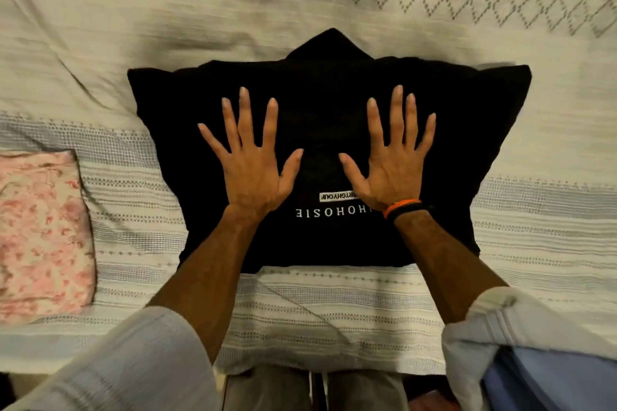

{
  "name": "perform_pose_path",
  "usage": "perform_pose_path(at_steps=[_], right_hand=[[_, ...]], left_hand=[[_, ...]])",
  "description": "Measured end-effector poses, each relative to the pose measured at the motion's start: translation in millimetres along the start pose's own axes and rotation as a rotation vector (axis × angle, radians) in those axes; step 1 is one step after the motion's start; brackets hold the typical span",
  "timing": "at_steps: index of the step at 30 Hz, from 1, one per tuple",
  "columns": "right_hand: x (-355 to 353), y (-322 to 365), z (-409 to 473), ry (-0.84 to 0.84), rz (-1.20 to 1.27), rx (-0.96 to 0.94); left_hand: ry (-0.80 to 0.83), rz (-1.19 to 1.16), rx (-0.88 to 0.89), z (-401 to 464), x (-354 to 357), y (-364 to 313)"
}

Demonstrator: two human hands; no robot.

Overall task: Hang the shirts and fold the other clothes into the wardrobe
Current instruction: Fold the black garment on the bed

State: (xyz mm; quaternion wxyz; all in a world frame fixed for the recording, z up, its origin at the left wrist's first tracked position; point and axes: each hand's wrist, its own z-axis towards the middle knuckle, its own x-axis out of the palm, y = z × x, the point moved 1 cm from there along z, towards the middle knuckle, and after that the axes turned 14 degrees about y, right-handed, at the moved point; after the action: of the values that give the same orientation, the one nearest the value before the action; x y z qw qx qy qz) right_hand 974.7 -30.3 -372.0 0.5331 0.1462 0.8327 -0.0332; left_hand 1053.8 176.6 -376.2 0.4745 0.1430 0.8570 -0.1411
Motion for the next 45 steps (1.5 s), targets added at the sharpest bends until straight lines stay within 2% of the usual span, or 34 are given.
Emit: perform_pose_path(at_steps=[8, 10, 13, 18, 21, 23, 26, 28, 30, 32, 34, 37, 38, 42, 45], right_hand=[[-29, 6, -11, 0.109, 0.070, 0.053], [-42, 15, -27, 0.088, 0.218, 0.118], [-59, 34, -62, -0.055, 0.530, 0.250], [-66, 70, -132, -0.174, 1.027, 0.715], [-57, 84, -153, -0.141, 1.376, 1.180], [-43, 89, -157, -0.054, 1.673, 1.399], [-29, 94, -148, 0.132, 2.080, 1.338], [-23, 95, -140, 0.150, 2.147, 1.345], [-17, 95, -136, 0.090, 2.173, 1.460], [-11, 97, -137, 0.102, 2.194, 1.537], [-10, 101, -145, 0.166, 2.305, 1.466], [-9, 104, -149, 0.202, 2.421, 1.281], [-9, 102, -148, 0.192, 2.428, 1.244], [-9, 93, -144, 0.153, 2.521, 1.133], [-16, 78, -150, 0.153, 2.485, 1.036]], left_hand=[[0.106, -0.043, 0.015, -10, -29, -1], [0.109, -0.087, -0.009, -13, -48, -3], [0.079, -0.121, 0.038, -7, -83, -15], [0.142, -0.124, 0.234, 30, -127, -46], [0.268, -0.006, 0.297, 58, -136, -63], [0.373, 0.082, 0.323, 71, -140, -75], [0.504, 0.136, 0.317, 87, -143, -84], [0.557, 0.132, 0.299, 93, -146, -88], [0.606, 0.131, 0.290, 98, -149, -92], [0.664, 0.146, 0.271, 101, -153, -94], [0.674, 0.224, 0.255, 102, -156, -95], [0.605, 0.360, 0.301, 103, -158, -97], [0.613, 0.323, 0.307, 104, -156, -97], [0.813, 0.021, 0.177, 96, -162, -87], [0.853, -0.149, 0.098, 79, -172, -73]])
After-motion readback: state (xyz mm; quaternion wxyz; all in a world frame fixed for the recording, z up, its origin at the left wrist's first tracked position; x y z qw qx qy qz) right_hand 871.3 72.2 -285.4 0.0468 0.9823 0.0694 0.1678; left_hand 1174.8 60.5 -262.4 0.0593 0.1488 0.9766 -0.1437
